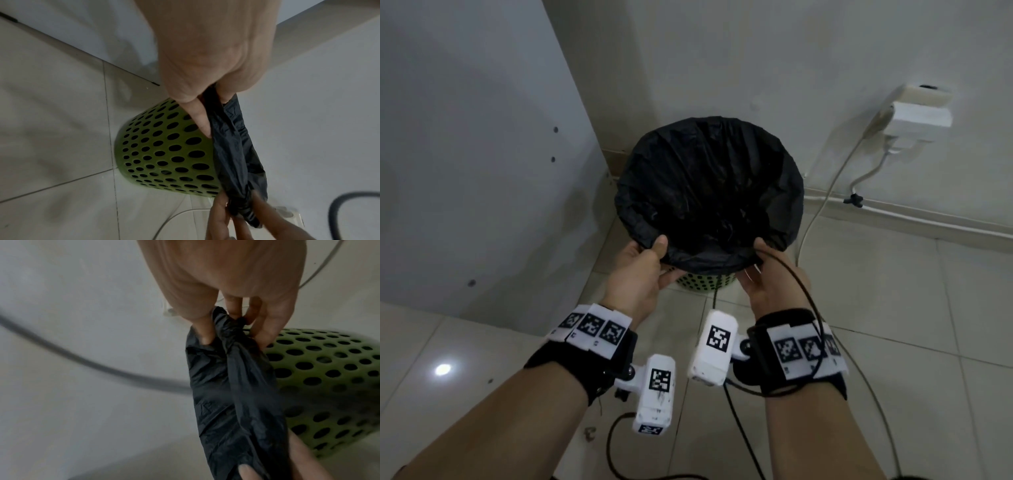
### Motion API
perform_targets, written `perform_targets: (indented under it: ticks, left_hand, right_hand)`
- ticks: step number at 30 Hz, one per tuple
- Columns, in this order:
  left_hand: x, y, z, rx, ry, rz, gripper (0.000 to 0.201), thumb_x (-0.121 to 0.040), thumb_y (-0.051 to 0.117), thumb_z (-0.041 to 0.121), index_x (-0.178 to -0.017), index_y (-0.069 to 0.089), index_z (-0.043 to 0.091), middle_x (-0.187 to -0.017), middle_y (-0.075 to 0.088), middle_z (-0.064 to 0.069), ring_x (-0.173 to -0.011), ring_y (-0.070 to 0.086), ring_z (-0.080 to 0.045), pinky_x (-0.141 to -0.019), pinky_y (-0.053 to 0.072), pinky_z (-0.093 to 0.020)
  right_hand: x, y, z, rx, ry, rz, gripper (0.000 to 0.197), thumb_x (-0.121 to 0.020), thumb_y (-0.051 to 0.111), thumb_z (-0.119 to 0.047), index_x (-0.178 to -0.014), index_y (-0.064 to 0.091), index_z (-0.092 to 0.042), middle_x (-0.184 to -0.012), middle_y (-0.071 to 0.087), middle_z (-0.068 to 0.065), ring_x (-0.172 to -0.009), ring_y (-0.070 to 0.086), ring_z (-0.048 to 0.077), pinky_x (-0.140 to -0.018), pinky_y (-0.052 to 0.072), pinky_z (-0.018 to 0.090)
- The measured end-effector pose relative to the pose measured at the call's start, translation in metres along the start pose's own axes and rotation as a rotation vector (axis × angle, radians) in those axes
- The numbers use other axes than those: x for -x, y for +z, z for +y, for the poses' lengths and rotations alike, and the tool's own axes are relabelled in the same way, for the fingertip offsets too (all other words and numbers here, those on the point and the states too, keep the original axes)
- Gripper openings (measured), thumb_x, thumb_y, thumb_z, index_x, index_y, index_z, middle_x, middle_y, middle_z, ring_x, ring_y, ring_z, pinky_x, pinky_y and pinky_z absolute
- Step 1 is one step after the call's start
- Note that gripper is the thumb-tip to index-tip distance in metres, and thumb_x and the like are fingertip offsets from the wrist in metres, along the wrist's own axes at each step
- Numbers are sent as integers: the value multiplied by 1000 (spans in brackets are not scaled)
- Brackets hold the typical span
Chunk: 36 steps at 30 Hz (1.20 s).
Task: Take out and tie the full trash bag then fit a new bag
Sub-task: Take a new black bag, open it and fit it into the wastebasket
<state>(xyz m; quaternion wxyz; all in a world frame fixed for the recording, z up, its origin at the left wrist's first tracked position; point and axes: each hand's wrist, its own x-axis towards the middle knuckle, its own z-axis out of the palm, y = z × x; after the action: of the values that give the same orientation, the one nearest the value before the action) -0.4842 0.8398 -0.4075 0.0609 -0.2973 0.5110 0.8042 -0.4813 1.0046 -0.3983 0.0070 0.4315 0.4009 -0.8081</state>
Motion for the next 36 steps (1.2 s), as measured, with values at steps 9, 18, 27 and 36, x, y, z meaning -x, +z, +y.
perform_targets:
  ticks: [9, 18, 27, 36]
  left_hand:
    - [1, -1, 6, 46, -52, -10, 20, -100, 54, 23, -118, 62, 19, -122, 70, -12, -101, 70, -28, -66, 63, -37]
    - [11, 2, -13, 67, -130, -86, 32, -97, 56, 3, -129, 57, 2, -122, 69, -19, -107, 69, -35, -75, 62, -41]
    - [10, 1, -8, 56, -126, -107, 33, -97, 54, 0, -130, 57, 4, -120, 70, -16, -108, 69, -33, -91, 58, -46]
    - [10, -4, 6, 1, -171, -122, 39, -97, 54, -2, -135, 51, 3, -128, 65, -19, -109, 67, -34, -68, 63, -37]
  right_hand:
    - [4, -17, 19, -314, 117, -319, 38, -102, 48, -11, -139, 52, -5, -128, 67, 14, -109, 69, 23, -89, 59, 38]
    - [13, -11, 30, -205, 144, -259, 35, -93, 66, -23, -123, 64, -6, -113, 74, 16, -100, 71, 28, -89, 58, 41]
    - [15, -10, 9, -114, 241, -223, 29, -101, 53, -29, -122, 62, -11, -99, 74, 10, -88, 71, 25, -83, 54, 42]
    - [0, -24, -22, -90, 227, -109, 42, -91, 67, -32, -122, 63, -4, -92, 76, 17, -95, 70, 33, -78, 61, 45]
